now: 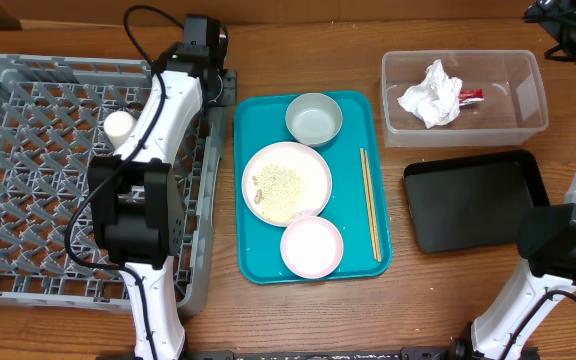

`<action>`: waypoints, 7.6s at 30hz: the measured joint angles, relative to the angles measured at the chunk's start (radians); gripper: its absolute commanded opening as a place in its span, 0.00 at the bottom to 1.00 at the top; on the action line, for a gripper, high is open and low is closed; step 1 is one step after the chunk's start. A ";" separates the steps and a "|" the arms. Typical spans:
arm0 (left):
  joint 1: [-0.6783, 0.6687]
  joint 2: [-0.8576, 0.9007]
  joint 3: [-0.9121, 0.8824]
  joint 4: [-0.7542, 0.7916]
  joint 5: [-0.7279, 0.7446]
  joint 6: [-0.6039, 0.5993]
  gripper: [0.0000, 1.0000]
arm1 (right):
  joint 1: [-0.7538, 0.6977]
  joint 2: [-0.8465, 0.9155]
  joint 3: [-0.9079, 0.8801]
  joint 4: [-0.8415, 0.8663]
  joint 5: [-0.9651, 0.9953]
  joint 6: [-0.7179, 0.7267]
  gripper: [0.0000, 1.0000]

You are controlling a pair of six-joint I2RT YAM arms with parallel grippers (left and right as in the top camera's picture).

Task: Sort waste into correct bins and load items into the dishwasher
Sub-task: 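Move the left arm right toward the teal tray, then lower the left gripper onto the grey bowl rim and grasp it, then lift the grey bowl and carry it left over the dish rack, then tilt and lower the grey bowl upside down into the rack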

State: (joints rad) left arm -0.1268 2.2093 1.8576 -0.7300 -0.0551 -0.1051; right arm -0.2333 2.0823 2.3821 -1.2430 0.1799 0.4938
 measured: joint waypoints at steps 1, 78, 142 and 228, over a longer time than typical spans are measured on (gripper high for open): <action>0.003 0.001 0.000 0.006 0.000 0.000 0.22 | 0.000 0.000 0.000 0.000 0.000 -0.001 1.00; -0.420 -0.010 -0.140 0.124 0.131 0.289 0.61 | 0.000 0.000 0.000 0.000 0.000 -0.001 1.00; -0.218 -0.457 -0.088 -0.091 0.005 -0.087 0.04 | 0.000 0.000 0.000 0.000 0.000 0.000 1.00; 0.753 -0.400 -0.457 -0.395 1.205 -0.045 0.04 | 0.000 0.000 0.000 0.000 0.000 0.000 1.00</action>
State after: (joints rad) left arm 0.6262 1.8095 1.4006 -1.1252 1.1500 -0.1501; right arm -0.2333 2.0823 2.3821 -1.2430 0.1799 0.4934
